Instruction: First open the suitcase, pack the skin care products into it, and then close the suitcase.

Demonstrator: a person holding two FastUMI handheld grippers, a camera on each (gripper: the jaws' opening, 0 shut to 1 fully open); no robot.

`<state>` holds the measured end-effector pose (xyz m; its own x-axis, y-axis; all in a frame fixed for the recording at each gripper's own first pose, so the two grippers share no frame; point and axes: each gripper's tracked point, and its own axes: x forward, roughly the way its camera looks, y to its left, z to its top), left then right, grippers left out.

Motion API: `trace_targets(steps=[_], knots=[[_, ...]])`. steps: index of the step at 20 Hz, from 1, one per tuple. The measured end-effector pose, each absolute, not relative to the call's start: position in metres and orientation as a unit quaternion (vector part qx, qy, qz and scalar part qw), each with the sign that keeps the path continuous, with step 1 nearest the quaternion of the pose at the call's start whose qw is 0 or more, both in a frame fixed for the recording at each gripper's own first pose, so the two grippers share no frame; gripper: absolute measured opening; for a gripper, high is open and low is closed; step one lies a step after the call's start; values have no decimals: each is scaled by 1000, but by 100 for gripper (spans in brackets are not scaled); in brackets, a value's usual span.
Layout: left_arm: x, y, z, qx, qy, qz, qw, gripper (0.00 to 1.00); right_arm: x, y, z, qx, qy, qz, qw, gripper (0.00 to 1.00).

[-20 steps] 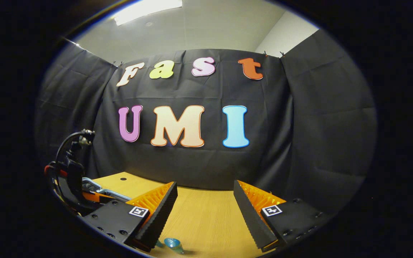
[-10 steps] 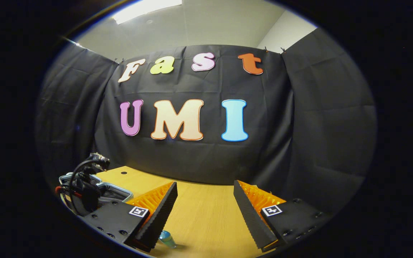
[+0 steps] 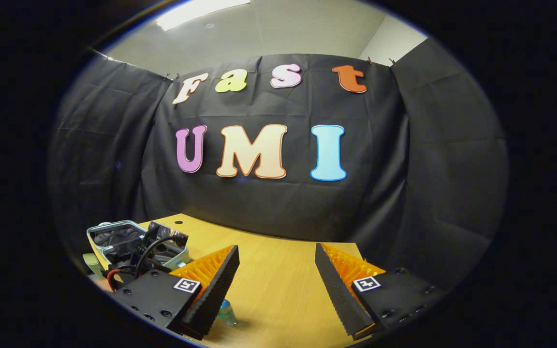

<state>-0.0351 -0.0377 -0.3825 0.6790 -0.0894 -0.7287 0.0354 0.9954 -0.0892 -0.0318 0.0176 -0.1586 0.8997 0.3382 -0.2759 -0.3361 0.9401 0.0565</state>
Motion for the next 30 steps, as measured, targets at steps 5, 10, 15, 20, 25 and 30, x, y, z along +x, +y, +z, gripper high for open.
trace_targets(steps=[5, 10, 15, 20, 25, 30], knots=[[-36, -23, -353, -39, 385, -18, 922, 18, -43, 48, -186, 1, 156, 218, 963, 98], [-41, 0, -311, -22, 366, -10, 930, 18, -59, 81, -230, -7, 188, 250, 950, 99], [-42, 23, -274, -21, 350, 12, 937, 18, -81, 101, -287, -30, 232, 273, 933, 99], [-53, 49, -255, -10, 351, 31, 936, 18, -98, 101, -352, -50, 306, 264, 913, 98], [-72, 95, -260, 0, 382, 66, 922, 18, -103, 118, -364, -46, 346, 268, 898, 47], [-81, 157, -277, 18, 425, 98, 900, 18, -104, 140, -339, -17, 372, 262, 890, 46]])
